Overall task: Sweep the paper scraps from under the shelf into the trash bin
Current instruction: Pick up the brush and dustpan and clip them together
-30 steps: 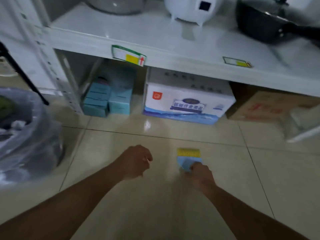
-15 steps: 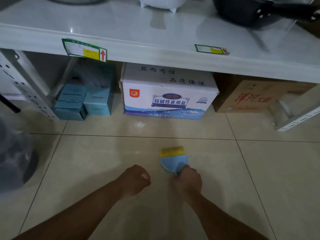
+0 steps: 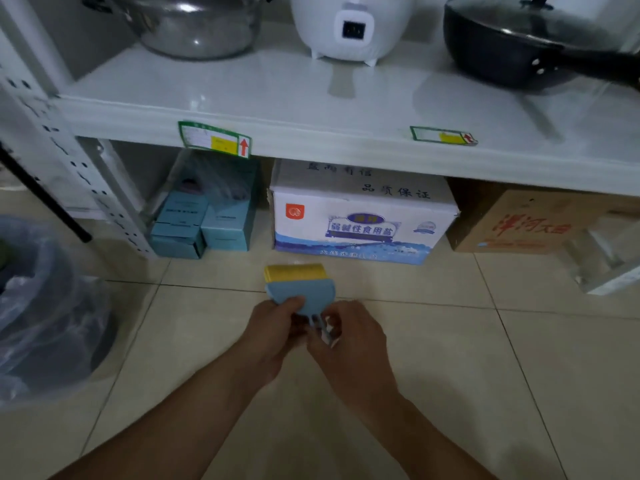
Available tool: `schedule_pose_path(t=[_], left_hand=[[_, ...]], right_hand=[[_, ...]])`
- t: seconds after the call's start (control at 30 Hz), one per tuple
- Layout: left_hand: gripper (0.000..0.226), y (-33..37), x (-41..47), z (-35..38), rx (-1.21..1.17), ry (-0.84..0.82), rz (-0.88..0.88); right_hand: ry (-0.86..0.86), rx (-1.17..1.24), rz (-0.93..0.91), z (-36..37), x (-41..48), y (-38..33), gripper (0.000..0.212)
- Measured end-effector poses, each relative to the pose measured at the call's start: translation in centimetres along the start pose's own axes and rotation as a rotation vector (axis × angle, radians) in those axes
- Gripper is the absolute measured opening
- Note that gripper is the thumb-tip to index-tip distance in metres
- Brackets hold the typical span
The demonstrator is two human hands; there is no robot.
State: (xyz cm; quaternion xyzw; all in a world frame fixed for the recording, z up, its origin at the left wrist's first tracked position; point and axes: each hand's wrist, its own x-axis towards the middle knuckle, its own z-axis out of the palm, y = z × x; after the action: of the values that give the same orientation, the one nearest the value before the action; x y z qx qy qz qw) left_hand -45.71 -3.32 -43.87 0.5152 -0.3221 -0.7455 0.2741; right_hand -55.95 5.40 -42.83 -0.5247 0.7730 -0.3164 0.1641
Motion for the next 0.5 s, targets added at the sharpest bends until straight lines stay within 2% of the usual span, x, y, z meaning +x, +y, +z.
schedule_pose_path(t=[0.1,0.2,0.27,0.37,0.5], left_hand=[[0.022,4.8,-1.9,-1.2,-0.054,-0.012,0.067],[0.021,9.8,-4.7,-2.9,-0.103,-0.022,0.16],[0.018,13.1,-7.2,-4.3,-0.137,-0.043,0.234],[0.031,17.8,-11.6,-7.0,-0.173,-0.059,0.363],[0.046,22.0,-17.1,-12.1,-0.207,0.052,0.501]], right_hand=[[0.009,0.034,-0.353,-1.6,0.7,-3.2,0.021],[0.085,-0.008,-0.61,-3.4,2.2,-7.9,0.021],[0.163,-0.01,-0.725,-4.5,3.5,-11.9,0.024],[0.26,0.05,-0.828,-6.1,5.0,-18.6,0.016],[0.355,0.208,-0.95,-7.6,5.6,-27.2,0.013]])
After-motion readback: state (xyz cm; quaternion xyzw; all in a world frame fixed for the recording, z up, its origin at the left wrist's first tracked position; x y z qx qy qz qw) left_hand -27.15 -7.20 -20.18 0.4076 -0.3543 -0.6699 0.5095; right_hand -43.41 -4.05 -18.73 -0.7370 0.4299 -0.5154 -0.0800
